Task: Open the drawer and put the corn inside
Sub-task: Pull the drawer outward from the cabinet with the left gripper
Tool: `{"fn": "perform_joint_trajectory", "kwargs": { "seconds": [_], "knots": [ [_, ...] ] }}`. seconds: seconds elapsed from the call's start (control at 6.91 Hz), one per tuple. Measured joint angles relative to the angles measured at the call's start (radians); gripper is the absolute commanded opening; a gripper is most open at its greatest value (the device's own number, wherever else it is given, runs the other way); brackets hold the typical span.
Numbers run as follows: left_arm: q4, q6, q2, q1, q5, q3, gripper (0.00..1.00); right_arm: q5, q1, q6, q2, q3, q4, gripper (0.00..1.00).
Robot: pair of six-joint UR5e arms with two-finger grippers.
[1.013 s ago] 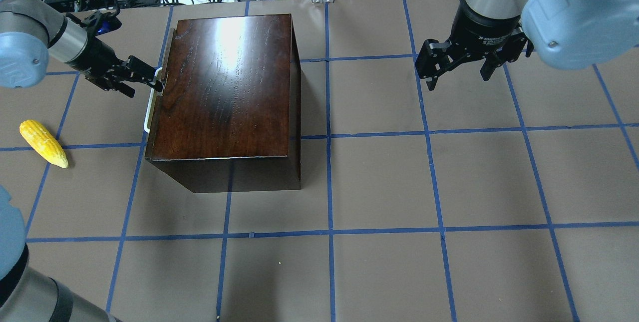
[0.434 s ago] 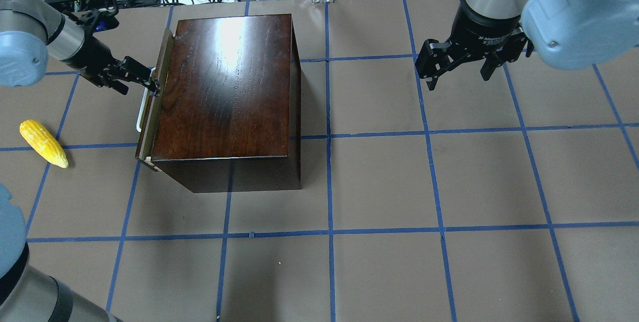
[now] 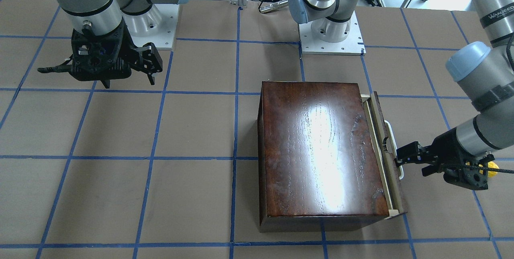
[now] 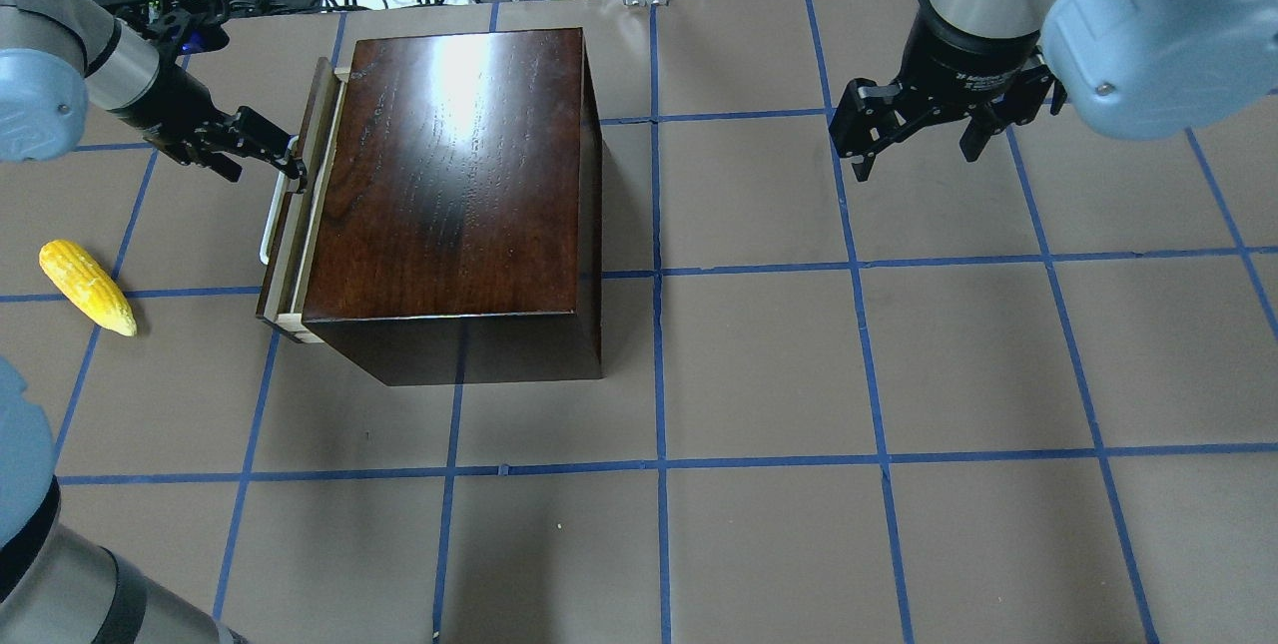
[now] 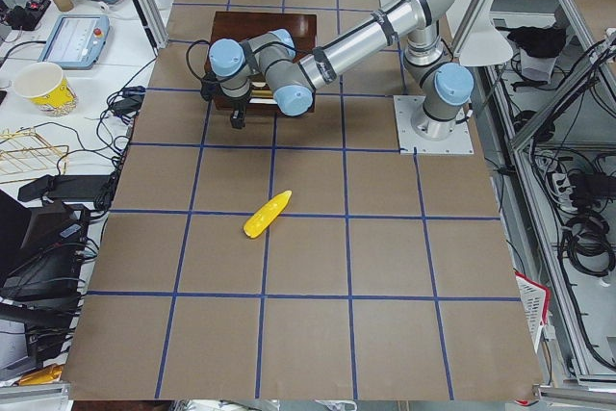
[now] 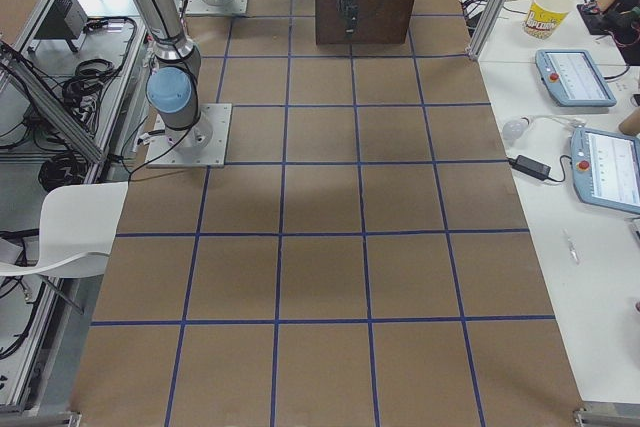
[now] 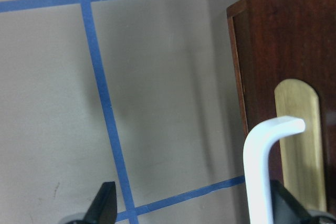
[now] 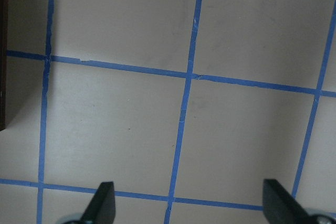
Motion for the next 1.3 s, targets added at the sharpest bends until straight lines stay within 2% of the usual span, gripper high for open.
{"fn": "perform_joint_trajectory", "kwargs": {
  "seconds": [1.3],
  "knots": [
    [0.0, 0.076, -0.026, 0.072, 0.035, 0.03, 1.0, 0.0, 0.001, 0.0, 0.0, 0.0, 0.0, 1.0]
  ]
}}
